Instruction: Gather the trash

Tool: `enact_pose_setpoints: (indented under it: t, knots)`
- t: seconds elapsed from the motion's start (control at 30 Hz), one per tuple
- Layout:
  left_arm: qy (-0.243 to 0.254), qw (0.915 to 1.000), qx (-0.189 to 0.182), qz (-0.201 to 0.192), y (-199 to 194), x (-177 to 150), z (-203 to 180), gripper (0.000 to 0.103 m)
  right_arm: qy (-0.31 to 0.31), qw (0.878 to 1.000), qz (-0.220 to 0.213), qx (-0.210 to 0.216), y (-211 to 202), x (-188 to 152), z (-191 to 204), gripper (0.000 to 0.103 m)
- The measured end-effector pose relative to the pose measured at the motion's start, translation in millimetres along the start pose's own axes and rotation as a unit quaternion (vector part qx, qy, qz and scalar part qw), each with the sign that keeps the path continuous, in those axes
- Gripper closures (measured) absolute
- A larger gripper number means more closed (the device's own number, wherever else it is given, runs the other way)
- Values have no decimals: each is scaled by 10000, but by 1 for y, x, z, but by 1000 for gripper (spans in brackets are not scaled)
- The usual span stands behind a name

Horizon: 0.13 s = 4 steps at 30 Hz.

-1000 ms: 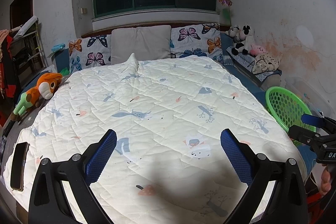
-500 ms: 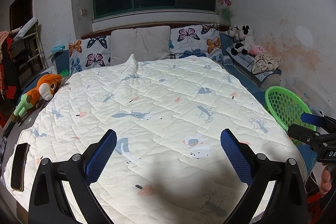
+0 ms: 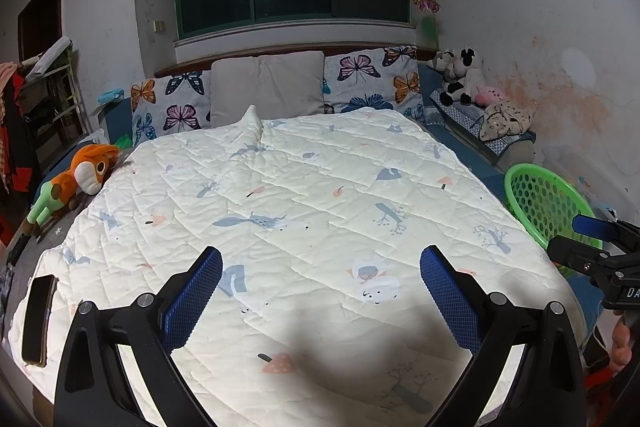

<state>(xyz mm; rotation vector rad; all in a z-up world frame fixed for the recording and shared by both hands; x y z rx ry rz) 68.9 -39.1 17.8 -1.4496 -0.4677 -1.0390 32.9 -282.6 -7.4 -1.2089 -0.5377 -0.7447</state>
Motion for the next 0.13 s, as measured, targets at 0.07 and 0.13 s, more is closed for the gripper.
enact_pose_setpoints:
  t: [0.07, 0.13]
  knots:
    - [-4, 10000, 1, -2, 0, -1, 0, 7, 0, 10000, -3, 0, 0, 0, 0, 5]
    - [-32, 10000, 18, -8, 1, 1, 2, 7, 3, 10000, -4, 3, 0, 0, 0, 5]
Point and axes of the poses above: each gripper's, at about its wrist camera, not at the fingertips, and y roughly the way its jaws point, z to its left, x to its top, the point moved 2 cm from there along y, roughly the way its jaws point, and after that the axes turned 7 degrees about y, right-handed, at the moved point
